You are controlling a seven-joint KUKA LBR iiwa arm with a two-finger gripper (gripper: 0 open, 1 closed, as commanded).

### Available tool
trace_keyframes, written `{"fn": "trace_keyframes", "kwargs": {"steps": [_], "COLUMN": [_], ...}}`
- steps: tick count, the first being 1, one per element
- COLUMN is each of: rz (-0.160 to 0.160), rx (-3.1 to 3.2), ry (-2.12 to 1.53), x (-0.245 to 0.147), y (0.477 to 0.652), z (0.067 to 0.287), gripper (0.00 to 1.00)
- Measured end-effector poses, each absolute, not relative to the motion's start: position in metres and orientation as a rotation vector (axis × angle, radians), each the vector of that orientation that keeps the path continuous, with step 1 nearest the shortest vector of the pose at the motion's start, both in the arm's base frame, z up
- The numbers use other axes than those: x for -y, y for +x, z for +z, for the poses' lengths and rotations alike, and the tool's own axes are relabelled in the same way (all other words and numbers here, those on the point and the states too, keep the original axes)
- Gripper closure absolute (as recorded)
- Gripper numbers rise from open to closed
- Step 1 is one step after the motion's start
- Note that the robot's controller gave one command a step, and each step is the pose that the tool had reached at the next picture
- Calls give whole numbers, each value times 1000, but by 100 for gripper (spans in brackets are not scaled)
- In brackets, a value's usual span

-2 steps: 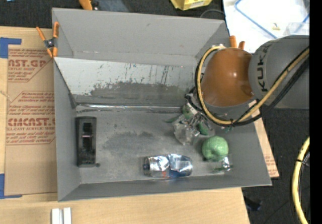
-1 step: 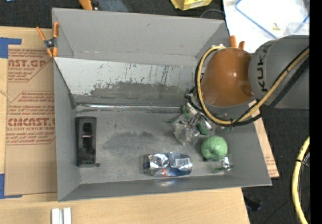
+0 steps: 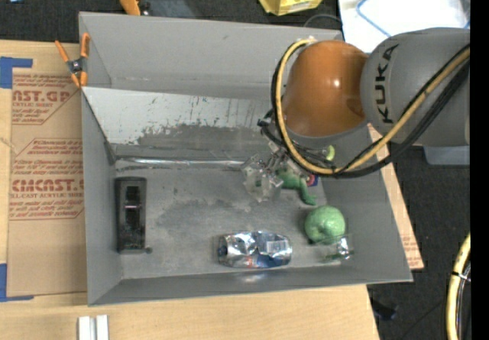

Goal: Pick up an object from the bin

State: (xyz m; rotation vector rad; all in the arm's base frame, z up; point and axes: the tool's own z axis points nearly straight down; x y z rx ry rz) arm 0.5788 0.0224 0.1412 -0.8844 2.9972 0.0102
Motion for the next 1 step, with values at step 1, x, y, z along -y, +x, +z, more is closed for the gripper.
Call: {"fn": "trace_keyframes", "kwargs": {"steps": [1], "rz": [12], "rx": [-3012], "ry": [-844], "x": [-5], "y": [587], "z": [148], "gripper": [100]}}
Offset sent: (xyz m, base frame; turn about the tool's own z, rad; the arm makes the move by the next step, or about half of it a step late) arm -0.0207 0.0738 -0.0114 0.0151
